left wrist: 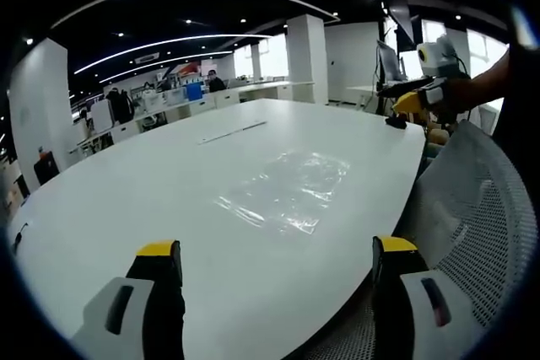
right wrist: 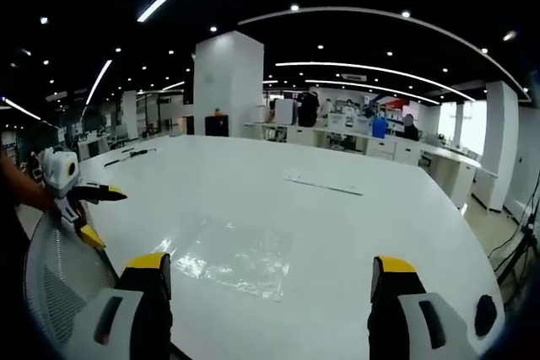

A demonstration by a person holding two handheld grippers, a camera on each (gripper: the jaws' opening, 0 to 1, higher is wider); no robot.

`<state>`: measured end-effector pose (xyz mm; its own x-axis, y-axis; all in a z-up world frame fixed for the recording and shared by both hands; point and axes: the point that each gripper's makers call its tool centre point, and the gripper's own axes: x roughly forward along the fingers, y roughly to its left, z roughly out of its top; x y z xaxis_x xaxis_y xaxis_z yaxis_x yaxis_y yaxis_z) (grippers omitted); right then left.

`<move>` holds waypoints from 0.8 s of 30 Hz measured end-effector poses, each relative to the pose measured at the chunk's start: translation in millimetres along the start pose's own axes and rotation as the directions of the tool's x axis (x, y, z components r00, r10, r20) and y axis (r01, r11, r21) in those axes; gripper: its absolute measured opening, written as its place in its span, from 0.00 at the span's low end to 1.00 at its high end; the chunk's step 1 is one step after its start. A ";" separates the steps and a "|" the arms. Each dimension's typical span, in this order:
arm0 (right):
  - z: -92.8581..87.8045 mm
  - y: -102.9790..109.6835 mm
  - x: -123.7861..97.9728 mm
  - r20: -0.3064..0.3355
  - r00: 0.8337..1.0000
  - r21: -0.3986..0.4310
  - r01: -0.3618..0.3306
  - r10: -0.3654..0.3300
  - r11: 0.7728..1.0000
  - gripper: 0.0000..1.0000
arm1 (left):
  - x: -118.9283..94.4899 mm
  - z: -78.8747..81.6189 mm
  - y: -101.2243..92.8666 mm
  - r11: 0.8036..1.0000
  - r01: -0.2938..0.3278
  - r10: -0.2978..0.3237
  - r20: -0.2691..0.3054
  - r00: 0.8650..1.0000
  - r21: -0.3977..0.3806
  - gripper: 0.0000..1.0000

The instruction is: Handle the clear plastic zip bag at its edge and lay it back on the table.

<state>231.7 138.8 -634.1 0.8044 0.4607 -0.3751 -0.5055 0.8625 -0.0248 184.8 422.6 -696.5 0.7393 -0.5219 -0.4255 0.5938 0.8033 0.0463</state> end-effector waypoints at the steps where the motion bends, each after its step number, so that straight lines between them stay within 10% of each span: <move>1: 0.3 -0.4 0.5 0.000 1.000 -0.001 0.000 0.000 1.000 0.99 | -0.2 0.1 0.0 1.000 0.000 0.000 0.000 1.000 0.000 0.93; 24: -1.9 -11.1 19.5 -0.066 0.998 -0.012 -0.005 0.005 1.000 0.94 | -0.1 -13.4 14.2 1.000 0.004 -0.004 -0.005 1.000 -0.003 0.93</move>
<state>252.4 137.8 -642.9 0.7795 0.4498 -0.4359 -0.5137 0.8573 -0.0339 188.9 437.9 -708.0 0.7356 -0.5236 -0.4298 0.5957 0.8021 0.0424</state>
